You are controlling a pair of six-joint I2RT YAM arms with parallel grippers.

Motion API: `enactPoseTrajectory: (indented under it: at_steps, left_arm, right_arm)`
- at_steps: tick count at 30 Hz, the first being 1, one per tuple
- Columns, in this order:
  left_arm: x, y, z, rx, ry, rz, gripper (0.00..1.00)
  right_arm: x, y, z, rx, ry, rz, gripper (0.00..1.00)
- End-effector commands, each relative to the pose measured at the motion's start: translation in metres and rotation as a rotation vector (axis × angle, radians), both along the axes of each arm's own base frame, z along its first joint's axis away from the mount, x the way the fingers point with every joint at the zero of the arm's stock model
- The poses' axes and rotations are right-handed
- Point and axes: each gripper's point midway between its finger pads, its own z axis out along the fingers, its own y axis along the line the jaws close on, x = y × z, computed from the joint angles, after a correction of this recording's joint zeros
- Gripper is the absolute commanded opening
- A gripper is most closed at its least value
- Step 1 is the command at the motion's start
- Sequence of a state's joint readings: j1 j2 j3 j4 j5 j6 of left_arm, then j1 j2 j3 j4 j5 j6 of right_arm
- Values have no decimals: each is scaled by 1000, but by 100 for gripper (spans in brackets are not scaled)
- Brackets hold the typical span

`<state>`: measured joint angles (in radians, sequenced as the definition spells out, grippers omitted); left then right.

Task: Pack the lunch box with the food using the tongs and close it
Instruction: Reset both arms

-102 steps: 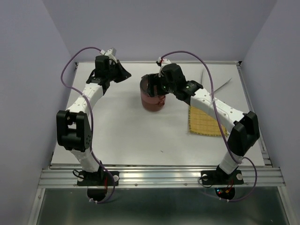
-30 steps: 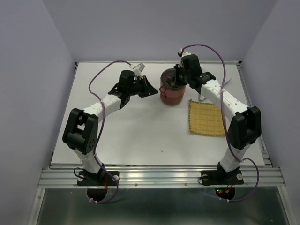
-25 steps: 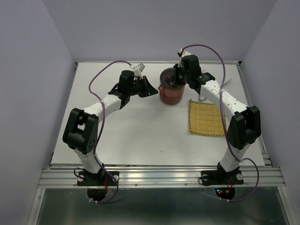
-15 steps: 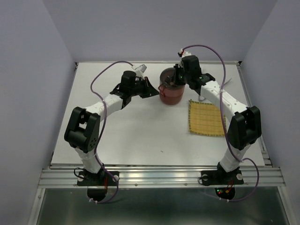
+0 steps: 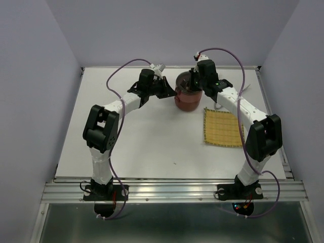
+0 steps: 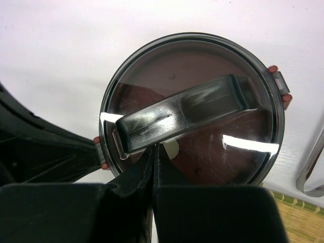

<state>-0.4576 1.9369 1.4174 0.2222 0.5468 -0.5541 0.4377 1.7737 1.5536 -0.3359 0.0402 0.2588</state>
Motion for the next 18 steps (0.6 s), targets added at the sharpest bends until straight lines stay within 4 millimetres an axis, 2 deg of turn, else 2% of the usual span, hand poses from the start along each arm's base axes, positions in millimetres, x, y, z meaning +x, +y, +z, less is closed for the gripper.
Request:
enactPoseTrajectory:
  at_steps: [1, 2, 5, 6, 12, 15, 18]
  left_arm:
    - [3, -11, 1, 6, -27, -32, 0]
    - [1, -9, 15, -3, -58, -24, 0]
    - [-9, 0, 20, 13, -78, -7, 0]
    - [-10, 6, 30, 25, -111, 7, 0]
    - [-18, 23, 19, 64, -99, 45, 0]
    - [-15, 23, 10, 72, -80, 44, 0]
    - [-13, 20, 15, 63, -78, 35, 0]
  right_arm:
    - [-35, -7, -69, -83, 228, 25, 1]
    - [-35, -6, -68, -79, 226, 25, 1]
    - [-35, -6, -69, -74, 225, 26, 1]
    - [-35, -6, -69, -73, 226, 25, 1]
    - [-36, 0, -75, -55, 243, 49, 1]
    - [-37, 2, -74, -46, 243, 54, 1]
    - [-39, 1, -68, -42, 232, 54, 1]
